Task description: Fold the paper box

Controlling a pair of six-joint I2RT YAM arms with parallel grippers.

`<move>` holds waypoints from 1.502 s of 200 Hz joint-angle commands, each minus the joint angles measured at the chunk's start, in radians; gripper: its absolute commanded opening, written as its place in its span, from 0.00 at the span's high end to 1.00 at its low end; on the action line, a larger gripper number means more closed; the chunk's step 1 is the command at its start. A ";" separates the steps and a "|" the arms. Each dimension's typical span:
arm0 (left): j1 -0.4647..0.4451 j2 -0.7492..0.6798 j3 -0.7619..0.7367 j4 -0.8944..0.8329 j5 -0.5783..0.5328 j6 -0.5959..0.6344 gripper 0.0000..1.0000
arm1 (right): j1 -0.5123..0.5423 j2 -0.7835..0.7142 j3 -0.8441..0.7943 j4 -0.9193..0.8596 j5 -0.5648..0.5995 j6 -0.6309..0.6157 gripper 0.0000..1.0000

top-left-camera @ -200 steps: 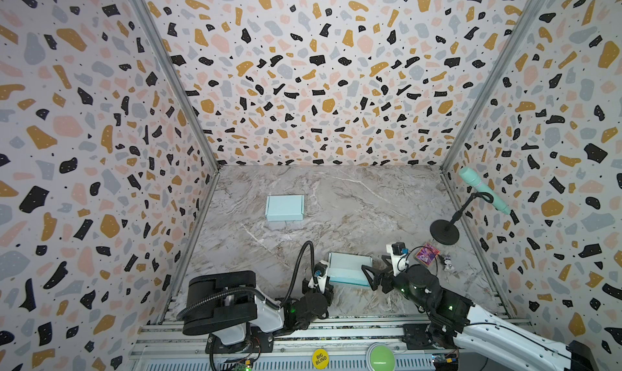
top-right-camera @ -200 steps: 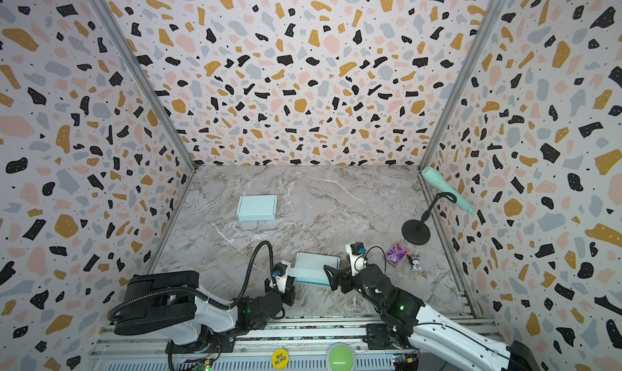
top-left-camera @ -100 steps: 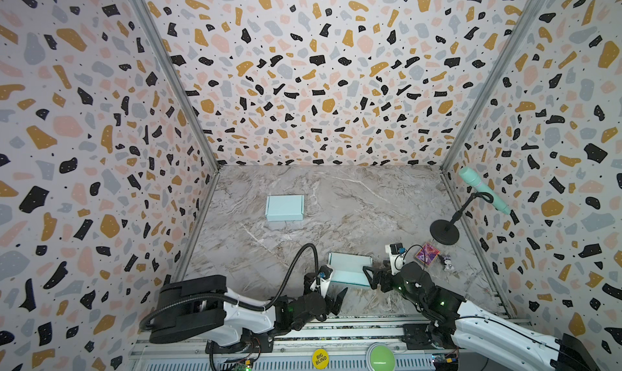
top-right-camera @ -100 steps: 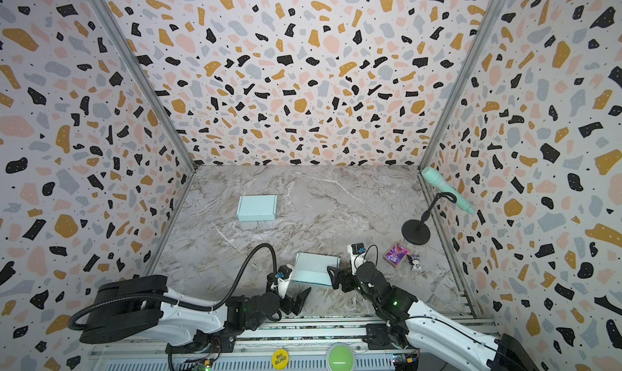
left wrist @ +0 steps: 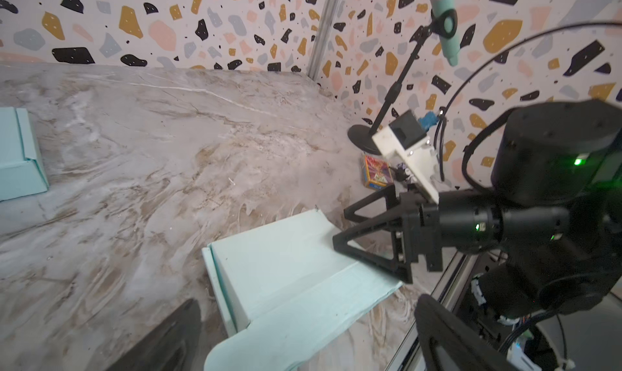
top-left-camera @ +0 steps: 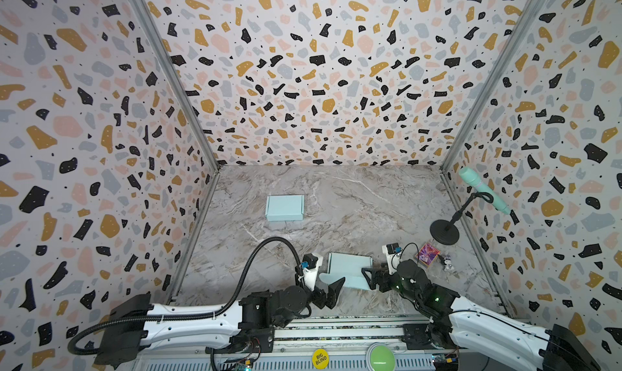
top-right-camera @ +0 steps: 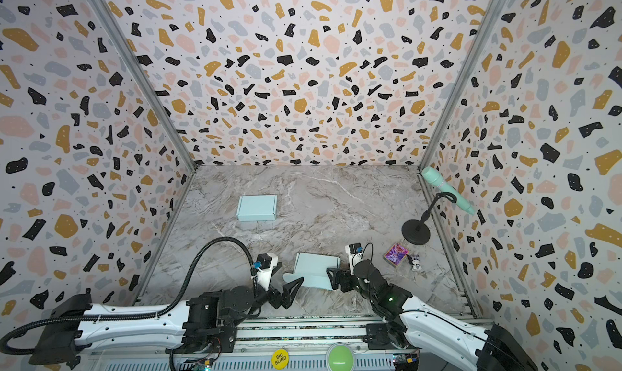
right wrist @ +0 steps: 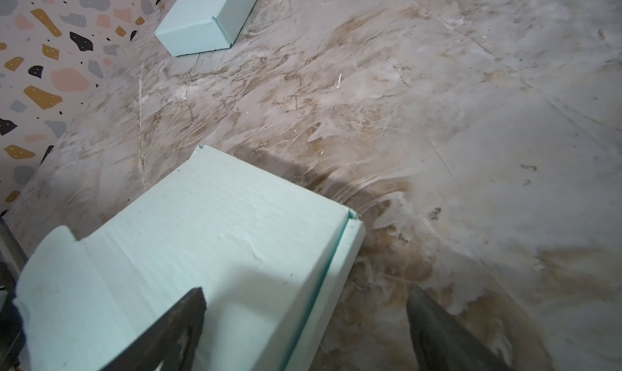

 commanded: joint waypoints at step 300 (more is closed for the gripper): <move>0.283 0.478 -0.063 0.228 0.350 -0.184 0.32 | -0.050 0.099 -0.022 0.077 -0.166 0.009 0.17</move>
